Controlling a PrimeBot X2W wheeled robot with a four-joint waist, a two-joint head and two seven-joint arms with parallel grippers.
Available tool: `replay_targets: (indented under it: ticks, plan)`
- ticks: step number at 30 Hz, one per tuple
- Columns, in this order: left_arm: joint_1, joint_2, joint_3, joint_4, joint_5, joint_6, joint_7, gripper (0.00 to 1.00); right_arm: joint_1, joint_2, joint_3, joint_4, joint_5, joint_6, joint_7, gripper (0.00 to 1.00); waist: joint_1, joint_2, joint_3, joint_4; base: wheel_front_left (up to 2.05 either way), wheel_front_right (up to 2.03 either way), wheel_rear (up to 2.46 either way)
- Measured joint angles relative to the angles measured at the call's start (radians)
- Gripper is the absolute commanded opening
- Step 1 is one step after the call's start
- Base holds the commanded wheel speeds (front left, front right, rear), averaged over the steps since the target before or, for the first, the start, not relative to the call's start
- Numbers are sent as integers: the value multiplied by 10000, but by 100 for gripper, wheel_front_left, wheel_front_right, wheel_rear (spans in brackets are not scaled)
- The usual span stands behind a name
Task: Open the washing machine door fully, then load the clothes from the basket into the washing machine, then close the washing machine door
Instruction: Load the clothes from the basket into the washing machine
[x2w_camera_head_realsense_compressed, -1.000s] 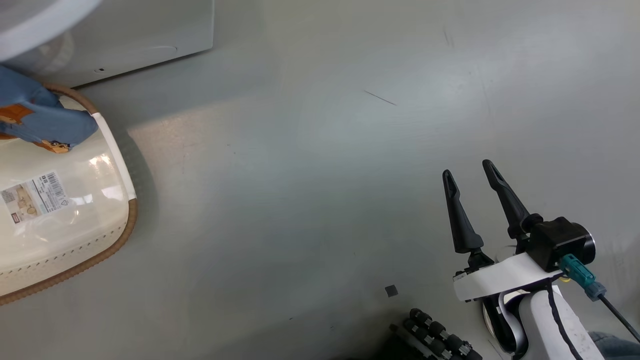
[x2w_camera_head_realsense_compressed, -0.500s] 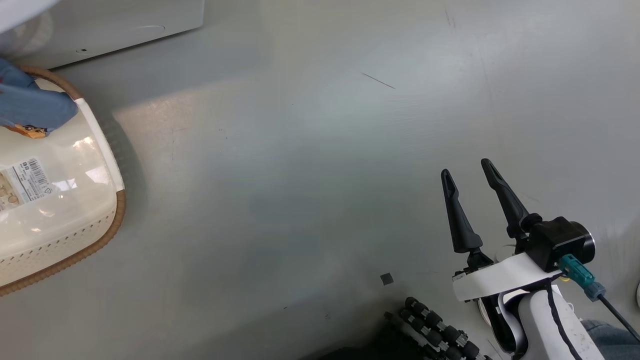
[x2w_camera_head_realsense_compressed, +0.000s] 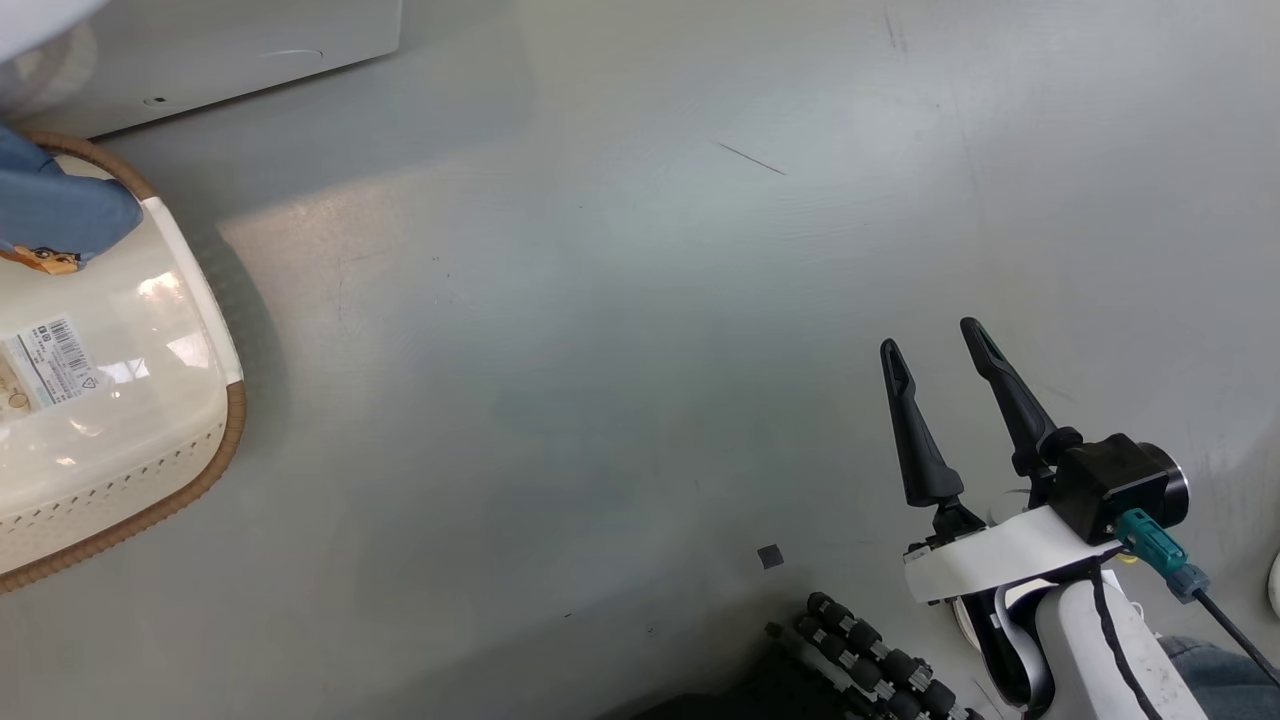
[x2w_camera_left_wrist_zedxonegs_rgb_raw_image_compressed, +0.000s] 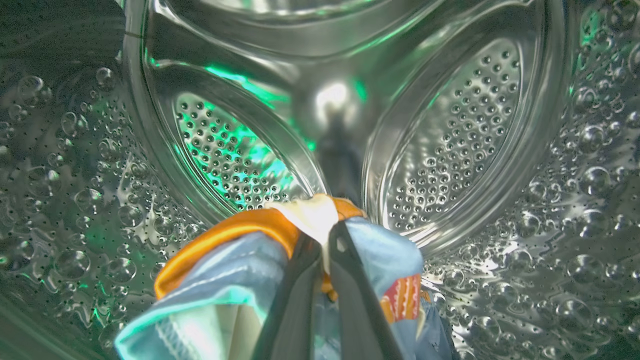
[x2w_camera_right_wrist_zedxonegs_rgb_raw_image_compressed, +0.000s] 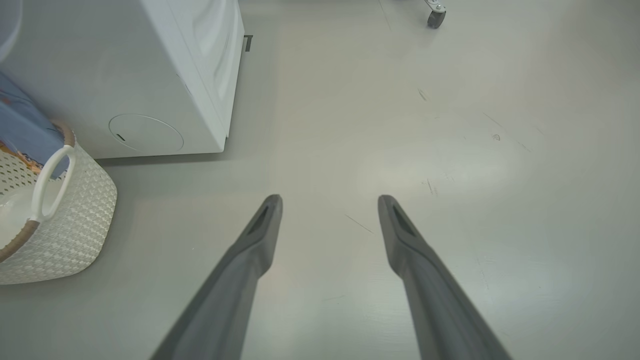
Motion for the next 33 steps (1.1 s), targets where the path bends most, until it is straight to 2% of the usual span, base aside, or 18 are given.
replay_targets:
  ticks: [1,2,4,6,7,8,20,33]
  plan:
    - [0,0,-35,102,84,2,4,4,0,2,-4,8,0,0,0,100,0,0,-9,-3,0,0,0]
    - [0,8,-96,232,167,2,33,15,0,4,-4,15,0,0,0,100,0,0,-22,-4,0,0,0]
    - [-1,21,-134,420,272,61,29,25,0,8,4,29,0,0,0,100,0,0,-54,-9,0,0,0]
    - [0,40,-215,675,403,213,31,46,-1,19,-17,31,0,0,2,100,0,0,-115,-10,0,0,0]
    - [1,35,-293,754,445,278,40,85,-1,19,-56,31,0,0,0,100,0,0,-148,-5,0,0,0]
    - [0,12,-322,836,460,349,84,100,-2,17,-100,29,0,0,0,100,0,0,-178,5,0,0,0]
    - [-4,-493,-476,2088,612,940,706,100,-28,0,-157,98,0,0,0,100,0,0,-612,279,0,0,0]
    - [-30,-871,-330,2755,393,995,957,100,-28,-155,-270,121,-15,0,0,100,0,0,-1042,615,0,0,0]
